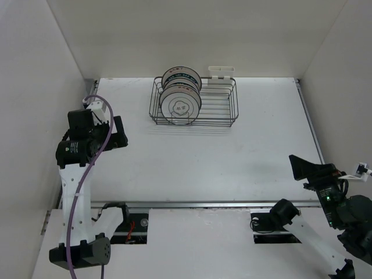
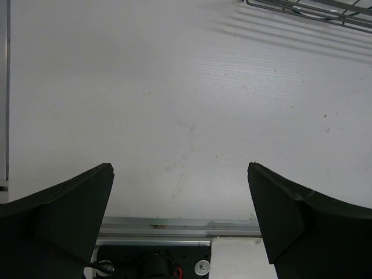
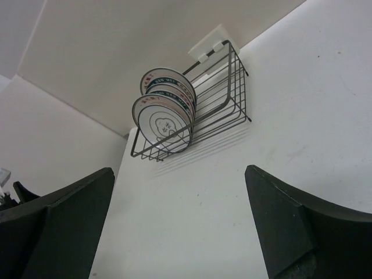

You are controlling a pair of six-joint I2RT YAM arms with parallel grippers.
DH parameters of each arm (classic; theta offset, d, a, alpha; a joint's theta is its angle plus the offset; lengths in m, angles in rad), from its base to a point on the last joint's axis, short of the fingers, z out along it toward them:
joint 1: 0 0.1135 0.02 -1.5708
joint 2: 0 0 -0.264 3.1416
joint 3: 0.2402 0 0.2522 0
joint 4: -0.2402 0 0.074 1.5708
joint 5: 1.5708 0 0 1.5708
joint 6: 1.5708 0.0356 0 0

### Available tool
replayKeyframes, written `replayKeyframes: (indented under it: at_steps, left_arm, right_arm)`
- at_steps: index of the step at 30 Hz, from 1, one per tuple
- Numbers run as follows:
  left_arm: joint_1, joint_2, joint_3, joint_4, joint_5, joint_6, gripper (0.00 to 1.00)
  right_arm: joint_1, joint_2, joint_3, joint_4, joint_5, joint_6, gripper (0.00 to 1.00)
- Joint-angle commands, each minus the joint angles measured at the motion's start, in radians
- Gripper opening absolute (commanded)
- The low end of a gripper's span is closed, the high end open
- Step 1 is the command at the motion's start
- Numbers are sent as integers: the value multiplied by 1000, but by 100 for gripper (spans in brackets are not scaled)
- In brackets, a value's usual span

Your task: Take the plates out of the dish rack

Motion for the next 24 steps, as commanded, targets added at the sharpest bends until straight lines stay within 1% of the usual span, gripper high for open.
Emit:
replayKeyframes:
  at_steps: [1,2,3,4,5,6,8,9,11,12,14,15,16,18,19,21,22,23,24]
  left_arm:
    - [7,15,56,27,-54,-42,100]
    - [7,30,86,27,-80,-60,100]
    - [7,41,103,27,-125,-89,100]
    - [7,67,120,15,-141,-89,100]
    - [7,81,140,-5,-153,-103,100]
    - [7,98,192,-25,-166,-112,100]
    - [7,139,232,-48,-166,-100,100]
    - [7,150,244,-48,-147,-91,100]
    - [7,164,254,-48,-135,-80,100]
    - [7,173,254,-37,-135,-57,100]
    - [7,185,254,-37,-135,-28,100]
    - [7,201,263,-37,-135,-14,100]
    - [7,210,272,-46,-135,12,100]
    - [7,248,321,-62,-164,39,100]
    - [7,259,336,-71,-175,53,100]
    - [7,273,361,-71,-224,76,100]
    - [7,273,361,-71,-238,76,100]
    - [7,273,361,-82,-250,76,100]
    - [7,264,370,-82,-259,90,100]
  right_arm:
    - [6,-209,6,46,-53,-61,100]
    - [6,-167,15,111,-91,-110,100]
    - [6,-134,15,138,-116,-162,100]
    - [6,-96,32,165,-137,-174,100]
    - [6,3,56,220,-150,-193,100]
    - [6,62,73,248,-164,-248,100]
    - [6,195,145,280,-173,-298,100]
    - [6,345,176,290,-173,-325,100]
    - [6,502,247,290,-148,-394,100]
    - [6,653,315,290,-148,-438,100]
    - [6,798,372,290,-124,-489,100]
    - [6,870,429,290,-112,-515,100]
    - [6,1014,463,290,-111,-542,100]
    - [6,1157,541,267,-61,-598,100]
    - [6,1285,625,241,-44,-608,100]
    - [6,1386,684,241,-35,-653,100]
    - [6,1424,730,256,-44,-673,100]
    - [6,1485,750,283,-55,-688,100]
    - [6,1507,764,306,-55,-711,100]
